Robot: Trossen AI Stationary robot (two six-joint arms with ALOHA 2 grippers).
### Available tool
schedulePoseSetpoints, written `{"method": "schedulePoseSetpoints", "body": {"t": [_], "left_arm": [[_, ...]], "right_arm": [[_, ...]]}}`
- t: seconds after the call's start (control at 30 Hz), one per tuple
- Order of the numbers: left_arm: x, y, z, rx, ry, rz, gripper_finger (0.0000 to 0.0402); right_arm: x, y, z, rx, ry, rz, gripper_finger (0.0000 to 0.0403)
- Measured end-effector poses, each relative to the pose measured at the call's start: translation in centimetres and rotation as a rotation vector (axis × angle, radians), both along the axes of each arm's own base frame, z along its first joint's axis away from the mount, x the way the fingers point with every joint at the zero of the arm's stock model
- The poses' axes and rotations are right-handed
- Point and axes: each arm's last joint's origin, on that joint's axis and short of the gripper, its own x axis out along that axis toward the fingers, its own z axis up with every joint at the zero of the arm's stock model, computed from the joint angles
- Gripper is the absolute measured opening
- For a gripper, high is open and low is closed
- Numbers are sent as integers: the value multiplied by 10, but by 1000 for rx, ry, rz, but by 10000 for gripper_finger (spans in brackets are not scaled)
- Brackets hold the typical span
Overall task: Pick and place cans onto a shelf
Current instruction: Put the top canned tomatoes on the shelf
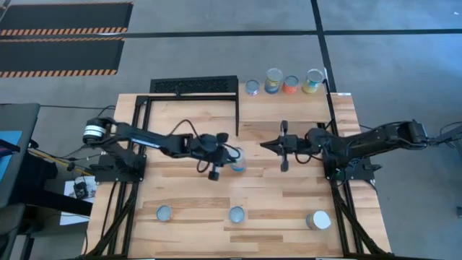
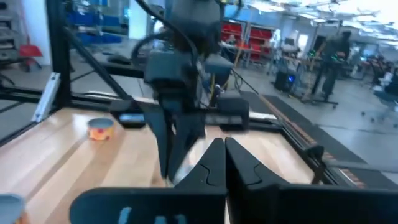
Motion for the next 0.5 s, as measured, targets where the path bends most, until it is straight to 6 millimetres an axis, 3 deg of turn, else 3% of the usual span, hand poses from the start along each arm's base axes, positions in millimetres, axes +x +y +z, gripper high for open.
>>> {"method": "schedulePoseSetpoints", "body": {"t": [0.23, 0.5], "left_arm": [[30, -6, -20, -27, 19, 0, 0], [52, -6, -22, -37, 12, 5, 3]], "right_arm": [[-10, 11, 9, -8, -24, 48, 7], [-11, 14, 10, -12, -19, 61, 7]]}}
